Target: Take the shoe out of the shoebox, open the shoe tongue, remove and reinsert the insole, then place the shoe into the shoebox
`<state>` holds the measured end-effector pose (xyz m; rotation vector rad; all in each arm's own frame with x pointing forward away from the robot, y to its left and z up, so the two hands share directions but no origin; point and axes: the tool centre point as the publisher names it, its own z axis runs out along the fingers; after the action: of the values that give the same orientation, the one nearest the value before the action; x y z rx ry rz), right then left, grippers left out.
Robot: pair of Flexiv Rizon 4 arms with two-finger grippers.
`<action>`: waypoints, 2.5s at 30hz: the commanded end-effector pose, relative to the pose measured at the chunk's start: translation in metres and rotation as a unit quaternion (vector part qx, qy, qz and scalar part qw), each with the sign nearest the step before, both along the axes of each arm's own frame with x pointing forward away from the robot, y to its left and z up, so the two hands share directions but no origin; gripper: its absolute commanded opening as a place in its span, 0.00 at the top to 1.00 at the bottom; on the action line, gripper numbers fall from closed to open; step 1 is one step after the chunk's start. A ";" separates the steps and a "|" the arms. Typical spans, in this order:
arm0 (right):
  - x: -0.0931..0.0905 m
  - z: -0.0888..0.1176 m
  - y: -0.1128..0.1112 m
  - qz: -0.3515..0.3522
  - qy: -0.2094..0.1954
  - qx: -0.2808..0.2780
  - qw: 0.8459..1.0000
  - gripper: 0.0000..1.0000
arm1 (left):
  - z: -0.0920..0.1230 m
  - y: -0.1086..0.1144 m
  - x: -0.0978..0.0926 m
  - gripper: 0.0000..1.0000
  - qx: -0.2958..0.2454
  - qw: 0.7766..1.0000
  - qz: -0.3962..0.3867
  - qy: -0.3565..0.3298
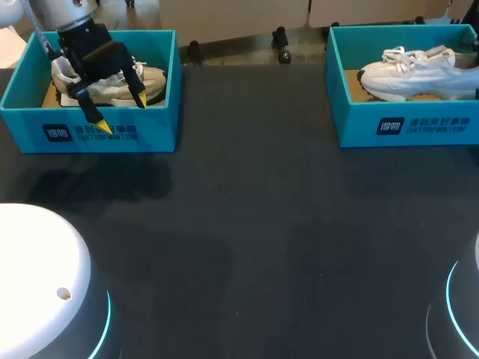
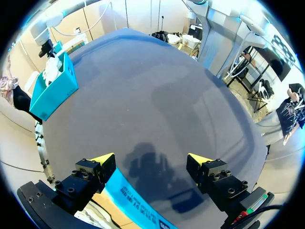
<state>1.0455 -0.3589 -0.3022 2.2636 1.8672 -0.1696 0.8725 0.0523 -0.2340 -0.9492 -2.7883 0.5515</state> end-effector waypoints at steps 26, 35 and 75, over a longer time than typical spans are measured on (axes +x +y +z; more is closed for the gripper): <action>-0.006 -0.030 0.016 0.048 -0.015 0.004 0.999 1.00 | 0.001 0.001 0.000 0.00 0.001 1.000 0.000 0.000; -0.005 -0.048 0.013 0.045 -0.014 0.009 0.999 1.00 | 0.001 0.001 0.000 0.00 0.001 1.000 0.000 0.000; 0.012 -0.081 0.010 0.038 0.014 -0.001 0.999 0.86 | 0.001 0.001 0.000 0.00 0.001 1.000 0.000 0.000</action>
<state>1.0546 -0.3492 -0.3801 2.1942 1.9621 -0.1897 0.8725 0.0523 -0.2340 -0.9492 -2.7883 0.5515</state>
